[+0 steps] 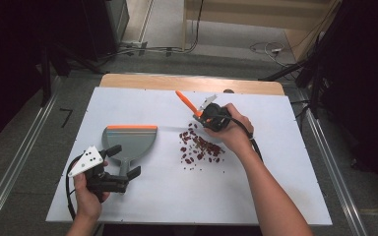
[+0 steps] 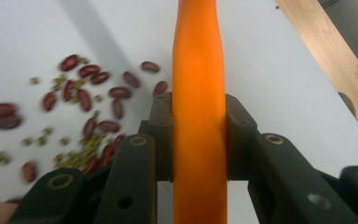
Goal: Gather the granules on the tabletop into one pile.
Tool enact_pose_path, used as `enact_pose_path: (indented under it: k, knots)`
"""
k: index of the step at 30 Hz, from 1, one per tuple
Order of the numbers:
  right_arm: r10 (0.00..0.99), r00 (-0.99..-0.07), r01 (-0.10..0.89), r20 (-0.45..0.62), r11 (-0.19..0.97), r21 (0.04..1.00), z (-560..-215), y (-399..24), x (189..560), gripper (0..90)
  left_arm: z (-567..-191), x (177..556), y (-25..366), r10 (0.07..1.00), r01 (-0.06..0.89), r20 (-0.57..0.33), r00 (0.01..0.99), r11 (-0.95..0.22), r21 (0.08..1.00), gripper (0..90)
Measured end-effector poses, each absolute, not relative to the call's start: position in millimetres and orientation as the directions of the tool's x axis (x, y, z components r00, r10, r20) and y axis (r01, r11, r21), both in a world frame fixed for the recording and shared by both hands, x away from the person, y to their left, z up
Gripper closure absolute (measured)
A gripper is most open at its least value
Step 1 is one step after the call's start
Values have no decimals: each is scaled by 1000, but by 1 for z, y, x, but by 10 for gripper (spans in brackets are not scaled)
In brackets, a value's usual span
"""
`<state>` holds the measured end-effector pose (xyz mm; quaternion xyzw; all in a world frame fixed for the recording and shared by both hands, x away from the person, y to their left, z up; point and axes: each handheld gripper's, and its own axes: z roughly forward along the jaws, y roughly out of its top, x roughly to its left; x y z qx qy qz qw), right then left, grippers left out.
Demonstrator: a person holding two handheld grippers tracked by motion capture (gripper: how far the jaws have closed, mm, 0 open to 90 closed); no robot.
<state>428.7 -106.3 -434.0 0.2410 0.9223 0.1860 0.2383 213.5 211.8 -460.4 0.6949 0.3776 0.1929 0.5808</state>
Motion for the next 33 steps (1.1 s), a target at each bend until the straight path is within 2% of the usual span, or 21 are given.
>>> enact_pose_path:
  k: [4,13,28,33]
  knots:
    - [516,-780,357,-353,831,427,-445,-88,439,688,-461,213,212,748,300,-169,642,-43,953,0]
    - [424,-838,293,-343,881,371,-451,-76,419,679,-460,212,212,747,299,-171,642,-39,953,0]
    - [324,-896,202,-303,906,372,-451,-85,376,676,-458,211,211,747,295,-163,644,-45,954,0]
    - [326,-875,177,-357,904,390,-446,-87,373,682,-458,211,211,747,294,-162,645,-47,955,0]
